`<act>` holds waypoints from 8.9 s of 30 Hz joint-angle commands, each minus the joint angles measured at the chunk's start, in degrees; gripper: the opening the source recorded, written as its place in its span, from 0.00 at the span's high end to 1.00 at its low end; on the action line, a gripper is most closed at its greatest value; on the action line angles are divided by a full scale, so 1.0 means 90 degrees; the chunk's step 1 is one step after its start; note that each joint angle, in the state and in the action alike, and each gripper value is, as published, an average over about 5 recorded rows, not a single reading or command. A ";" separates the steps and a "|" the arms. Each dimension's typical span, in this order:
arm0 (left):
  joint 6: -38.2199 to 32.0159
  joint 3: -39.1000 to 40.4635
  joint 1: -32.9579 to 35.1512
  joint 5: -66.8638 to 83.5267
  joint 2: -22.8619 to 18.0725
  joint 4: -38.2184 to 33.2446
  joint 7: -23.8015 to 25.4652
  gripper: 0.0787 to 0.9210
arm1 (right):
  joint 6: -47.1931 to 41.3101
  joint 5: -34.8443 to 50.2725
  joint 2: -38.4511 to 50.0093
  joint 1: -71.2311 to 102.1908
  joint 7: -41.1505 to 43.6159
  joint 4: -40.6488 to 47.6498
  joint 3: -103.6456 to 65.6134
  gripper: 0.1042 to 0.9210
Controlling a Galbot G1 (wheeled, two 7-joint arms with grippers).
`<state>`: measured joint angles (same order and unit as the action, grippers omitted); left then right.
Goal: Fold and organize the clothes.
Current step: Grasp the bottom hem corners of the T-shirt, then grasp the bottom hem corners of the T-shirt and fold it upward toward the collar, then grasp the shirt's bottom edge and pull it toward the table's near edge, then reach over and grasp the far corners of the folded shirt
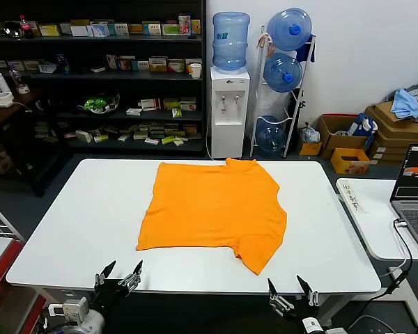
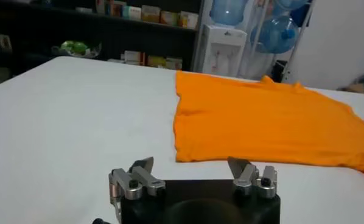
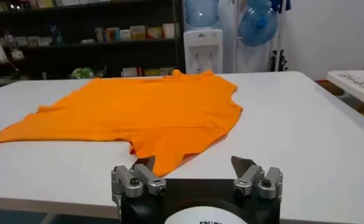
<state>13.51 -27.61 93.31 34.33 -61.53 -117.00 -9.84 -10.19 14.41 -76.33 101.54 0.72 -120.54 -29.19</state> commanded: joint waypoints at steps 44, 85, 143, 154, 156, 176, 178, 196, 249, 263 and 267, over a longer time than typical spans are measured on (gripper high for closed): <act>0.0487 0.0747 -0.2083 0.0547 0.0133 0.1847 0.0114 0.12 | -0.1412 0.1122 0.0375 -0.2715 -0.0849 0.1766 0.1087 0.28; 0.0681 0.0390 0.0045 0.2002 0.0685 -0.0258 -0.1017 0.98 | -0.0822 0.1461 0.1894 0.0424 -0.1325 -0.0658 0.0466 0.98; -0.0296 0.1329 -0.2383 0.0862 0.0509 0.1706 -0.0077 0.43 | -0.0326 0.1464 0.1769 -0.2687 -0.1354 0.1400 0.0994 0.31; -0.0385 0.1381 -0.2381 0.0699 0.0239 0.2234 0.0279 0.12 | -0.0510 0.1745 0.1616 -0.2351 -0.1315 0.1594 0.0731 0.12; -0.0402 0.1396 -0.2509 0.0688 0.0197 0.2399 0.0297 0.12 | -0.0551 0.1845 0.1586 -0.2451 -0.1324 0.1704 0.0756 0.12; -0.0483 0.1475 -0.2915 0.0676 0.0158 0.2879 0.0387 0.12 | -0.0758 0.2294 0.1462 -0.3294 -0.1335 0.2296 0.1106 0.20; -0.0480 0.1489 -0.2914 0.0677 0.0165 0.2860 0.0368 0.12 | -0.0774 0.2300 0.1447 -0.3300 -0.1331 0.2302 0.1140 0.26; -0.0498 0.1548 -0.2799 0.0672 0.0210 0.2638 0.0329 0.55 | -0.0890 0.2372 0.1509 -0.3008 -0.1501 0.2113 0.1071 0.89; 0.0058 0.0438 -0.0425 0.1392 0.0633 -0.0027 -0.1228 0.79 | -0.0843 0.2499 0.2396 -0.0784 -0.1953 -0.0193 0.0056 0.79; -0.0371 0.0957 -0.3357 0.1516 0.1144 0.1649 -0.0067 0.31 | -0.0721 0.3245 0.2727 -0.4983 -0.1804 0.1806 0.1483 0.29; -0.0515 0.1522 -0.4602 0.1442 0.0560 0.3055 0.0255 0.18 | -0.0874 0.3294 0.2026 -0.6487 -0.1916 0.3160 0.2425 0.17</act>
<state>11.74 -20.50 72.67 47.74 -52.61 -107.49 -13.53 -17.83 42.02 -54.25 66.12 -16.14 -107.34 -18.22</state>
